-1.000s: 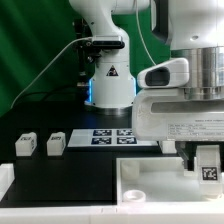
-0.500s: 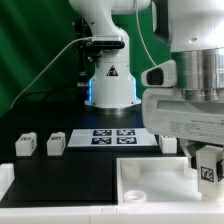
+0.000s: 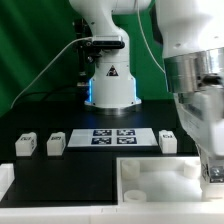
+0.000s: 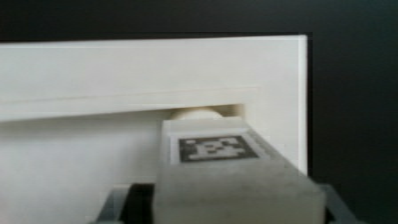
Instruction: Assemble one leg
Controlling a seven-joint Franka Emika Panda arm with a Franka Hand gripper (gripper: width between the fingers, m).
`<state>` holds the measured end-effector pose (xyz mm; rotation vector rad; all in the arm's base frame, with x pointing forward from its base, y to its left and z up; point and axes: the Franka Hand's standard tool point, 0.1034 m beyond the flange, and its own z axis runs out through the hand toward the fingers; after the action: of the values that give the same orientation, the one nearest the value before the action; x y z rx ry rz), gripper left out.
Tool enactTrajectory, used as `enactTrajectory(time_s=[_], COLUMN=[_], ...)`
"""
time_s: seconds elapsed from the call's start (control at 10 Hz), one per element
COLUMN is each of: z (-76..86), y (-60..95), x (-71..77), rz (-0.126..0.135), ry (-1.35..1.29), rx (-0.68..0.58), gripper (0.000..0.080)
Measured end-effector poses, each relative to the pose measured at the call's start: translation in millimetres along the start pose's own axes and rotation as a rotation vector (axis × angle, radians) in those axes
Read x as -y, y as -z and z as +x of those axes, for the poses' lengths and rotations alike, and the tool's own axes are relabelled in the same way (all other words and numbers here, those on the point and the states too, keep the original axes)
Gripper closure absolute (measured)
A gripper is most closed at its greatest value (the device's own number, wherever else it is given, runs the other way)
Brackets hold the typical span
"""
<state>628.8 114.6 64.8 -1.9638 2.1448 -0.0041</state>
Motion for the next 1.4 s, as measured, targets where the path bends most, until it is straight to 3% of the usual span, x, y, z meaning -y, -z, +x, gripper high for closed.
enactTrajectory(time_s=[0.1,0.2,0.3,0.4,0.6,0.9,1.2,1.4], z=[0.4,0.7,-0.4,-4.6,-18.6,-15.3,2.1,-3.3], y=[-0.4,-1.2,-2.0,-2.1,-1.2,-1.6,1.0,1.9], x=[-0.3,-0.8,-2.6,-3.3,-3.8,-2.7,1.2,2.2], rz=[-0.001,-0.002,-0.01,-0.013,-0.039,-0.042,-0.059,-0.073], ry=[0.027,0.075,0.133,0.208,0.583,0.868,1.193,1.338], rx=[0.0,-0.001,-0.001,-0.004,-0.037,-0.038,-0.048,-0.066], gripper=[0.0505,0.0325,0.0325,0.0185,0.0156,0.015,0.015,0.015])
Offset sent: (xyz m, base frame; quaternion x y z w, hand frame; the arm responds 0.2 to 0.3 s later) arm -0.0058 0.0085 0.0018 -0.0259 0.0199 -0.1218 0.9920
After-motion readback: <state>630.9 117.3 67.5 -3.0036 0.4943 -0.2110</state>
